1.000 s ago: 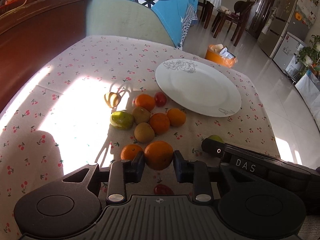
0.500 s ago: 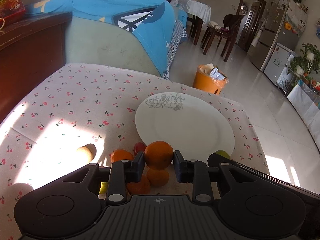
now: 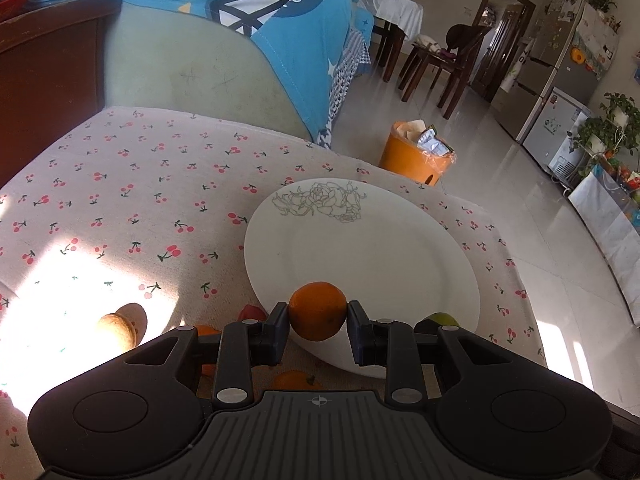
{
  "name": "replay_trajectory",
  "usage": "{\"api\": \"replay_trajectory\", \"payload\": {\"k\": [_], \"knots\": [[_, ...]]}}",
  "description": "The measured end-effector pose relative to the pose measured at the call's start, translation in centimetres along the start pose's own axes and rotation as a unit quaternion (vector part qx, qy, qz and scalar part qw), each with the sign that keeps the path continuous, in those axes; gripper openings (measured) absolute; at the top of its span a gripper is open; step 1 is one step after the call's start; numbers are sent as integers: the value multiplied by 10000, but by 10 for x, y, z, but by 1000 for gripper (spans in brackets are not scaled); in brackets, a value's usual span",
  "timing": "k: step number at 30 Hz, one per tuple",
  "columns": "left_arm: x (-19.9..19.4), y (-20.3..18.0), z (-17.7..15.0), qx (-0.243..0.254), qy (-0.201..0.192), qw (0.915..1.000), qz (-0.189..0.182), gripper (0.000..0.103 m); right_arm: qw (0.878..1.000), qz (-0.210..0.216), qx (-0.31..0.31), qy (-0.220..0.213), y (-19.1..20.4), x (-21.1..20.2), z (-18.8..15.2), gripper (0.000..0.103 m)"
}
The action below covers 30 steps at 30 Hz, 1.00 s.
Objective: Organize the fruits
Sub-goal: 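Carry the lime onto the white plate with the right gripper while the left gripper grasps an orange, then lower the orange onto the plate and open the left gripper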
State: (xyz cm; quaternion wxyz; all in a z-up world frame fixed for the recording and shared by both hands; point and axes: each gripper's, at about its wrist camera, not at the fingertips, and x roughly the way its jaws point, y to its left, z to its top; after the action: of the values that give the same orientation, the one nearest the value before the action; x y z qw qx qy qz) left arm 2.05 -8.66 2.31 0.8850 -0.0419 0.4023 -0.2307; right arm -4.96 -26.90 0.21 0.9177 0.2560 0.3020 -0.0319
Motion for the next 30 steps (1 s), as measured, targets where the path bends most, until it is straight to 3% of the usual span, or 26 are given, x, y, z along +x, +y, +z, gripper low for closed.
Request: {"api": "replay_trajectory", "payload": {"k": [6,8,10,30], "knots": [[0,-2,2,57,-68,9999,145,35,10000,7,40,-87,0,-1,2,33],[-3,-1,3,-14,-77,9997,209,49,9999,-5,58,-85,0,-1,1,33],[-6,2,4,-99,-115,9997,215,55,9999,-2,89,-88,-1,-2,2,33],[-54,10,-20,-13,154,9976,674,63,9986,74,-475,208,20,-30,-19,37]]}}
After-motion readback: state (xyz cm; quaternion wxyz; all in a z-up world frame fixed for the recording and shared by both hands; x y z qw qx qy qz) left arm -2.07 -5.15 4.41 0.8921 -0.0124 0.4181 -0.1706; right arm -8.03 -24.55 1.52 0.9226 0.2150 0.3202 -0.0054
